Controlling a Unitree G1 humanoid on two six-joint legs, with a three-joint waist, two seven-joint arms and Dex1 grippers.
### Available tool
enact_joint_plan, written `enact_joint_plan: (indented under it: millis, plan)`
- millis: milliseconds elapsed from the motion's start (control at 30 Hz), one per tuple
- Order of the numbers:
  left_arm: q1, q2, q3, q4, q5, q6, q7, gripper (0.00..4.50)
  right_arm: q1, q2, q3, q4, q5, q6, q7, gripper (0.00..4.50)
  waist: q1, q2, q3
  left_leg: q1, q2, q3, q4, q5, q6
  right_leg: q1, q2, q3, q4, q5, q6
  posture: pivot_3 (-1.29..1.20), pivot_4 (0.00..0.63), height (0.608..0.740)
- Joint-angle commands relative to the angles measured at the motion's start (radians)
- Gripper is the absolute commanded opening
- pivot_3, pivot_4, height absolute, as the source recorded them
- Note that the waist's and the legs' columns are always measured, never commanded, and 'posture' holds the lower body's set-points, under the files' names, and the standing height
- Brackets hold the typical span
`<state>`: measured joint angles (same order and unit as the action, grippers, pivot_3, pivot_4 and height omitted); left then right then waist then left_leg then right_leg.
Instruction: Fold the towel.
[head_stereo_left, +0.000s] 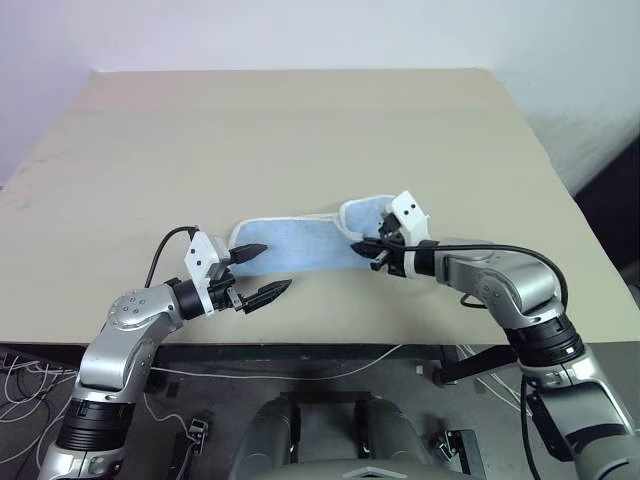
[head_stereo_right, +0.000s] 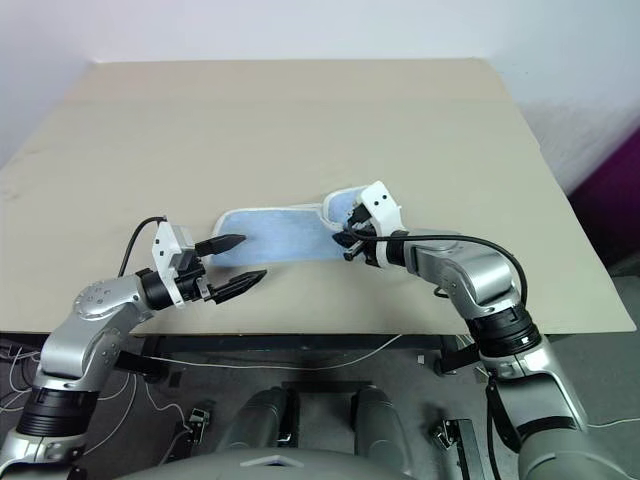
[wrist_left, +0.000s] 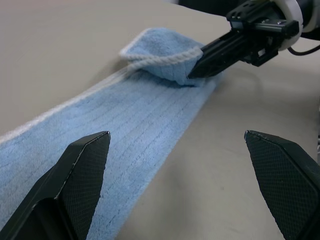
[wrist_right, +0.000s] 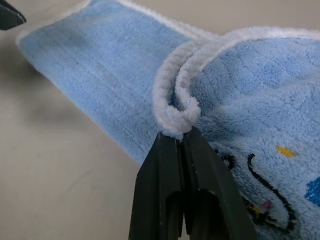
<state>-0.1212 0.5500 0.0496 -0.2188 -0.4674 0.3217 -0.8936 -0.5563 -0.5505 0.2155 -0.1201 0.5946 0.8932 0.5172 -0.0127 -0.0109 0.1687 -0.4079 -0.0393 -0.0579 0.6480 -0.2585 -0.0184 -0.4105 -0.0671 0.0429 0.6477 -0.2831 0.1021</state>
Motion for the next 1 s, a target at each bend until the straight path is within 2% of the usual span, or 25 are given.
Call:
enact_joint_plan:
  millis: [33,267,433,467,533,667,767,833,1000]
  plan:
    - [-0.013,0.001,0.001,-0.041,-0.011,-0.01,-0.004,4.5,0.014,0.007,-0.05,-0.08,0.031,0.027,0.039,0.97,0.0,0.0,0.0,0.0,0.0,0.0,0.0,0.0,0.0,0.0,0.0,0.0,0.0,0.0,0.0,0.0,0.15,0.74]
    - [0.003,-0.003,0.018,-0.049,-0.027,0.0,0.005,4.5,0.028,-0.016,-0.14,-0.123,0.024,0.012,0.058,3.31,0.0,0.0,0.0,0.0,0.0,0.0,0.0,0.0,0.0,0.0,0.0,0.0,0.0,0.0,0.0,0.0,0.15,0.74]
    - [0.025,-0.047,0.088,-0.081,-0.116,0.041,0.071,4.5,-0.006,-0.006,-0.228,-0.061,0.004,-0.077,0.072,3.31,0.0,0.0,0.0,0.0,0.0,0.0,0.0,0.0,0.0,0.0,0.0,0.0,0.0,0.0,0.0,0.0,0.15,0.74]
    - [0.029,-0.063,0.106,-0.093,-0.145,0.062,0.097,4.5,-0.017,0.004,-0.232,-0.028,-0.011,-0.105,0.073,2.87,0.0,0.0,0.0,0.0,0.0,0.0,0.0,0.0,0.0,0.0,0.0,0.0,0.0,0.0,0.0,0.0,0.15,0.74]
    - [0.039,-0.089,0.136,-0.114,-0.197,0.101,0.143,4.5,-0.035,0.03,-0.228,0.034,-0.034,-0.158,0.085,2.42,-0.002,0.0,0.0,0.0,0.0,0.0,0.0,0.0,0.0,0.0,0.0,0.0,0.0,0.0,0.0,0.0,0.15,0.74]
    - [0.061,-0.147,0.179,-0.147,-0.273,0.166,0.255,4.5,-0.051,0.094,-0.177,0.179,-0.119,-0.31,0.132,1.03,-0.002,0.0,0.0,0.0,0.0,0.0,0.0,0.0,0.0,0.0,0.001,0.0,0.0,0.0,0.0,0.0,0.15,0.74]
    - [0.079,-0.186,0.189,-0.175,-0.279,0.191,0.347,4.5,-0.05,0.133,-0.124,0.309,-0.208,-0.434,0.162,0.02,-0.002,0.0,0.0,0.0,0.0,0.0,0.0,0.0,0.0,0.0,0.001,0.0,0.001,0.0,0.0,0.0,0.15,0.74]
    - [0.09,-0.205,0.181,-0.195,-0.247,0.196,0.417,4.5,-0.036,0.155,-0.09,0.393,-0.26,-0.504,0.185,0.02,0.0,0.0,0.0,0.0,0.0,0.0,0.0,0.0,0.0,0.0,0.002,0.0,0.001,0.0,0.0,0.0,0.15,0.74]
    - [0.141,-0.268,0.184,-0.282,-0.297,0.257,0.568,4.5,0.022,0.167,-0.012,0.497,-0.376,-0.65,0.246,0.02,-0.001,0.0,0.0,0.0,-0.001,0.0,0.001,0.0,0.0,0.0,0.002,0.0,0.001,0.0,0.0,0.0,0.15,0.74]
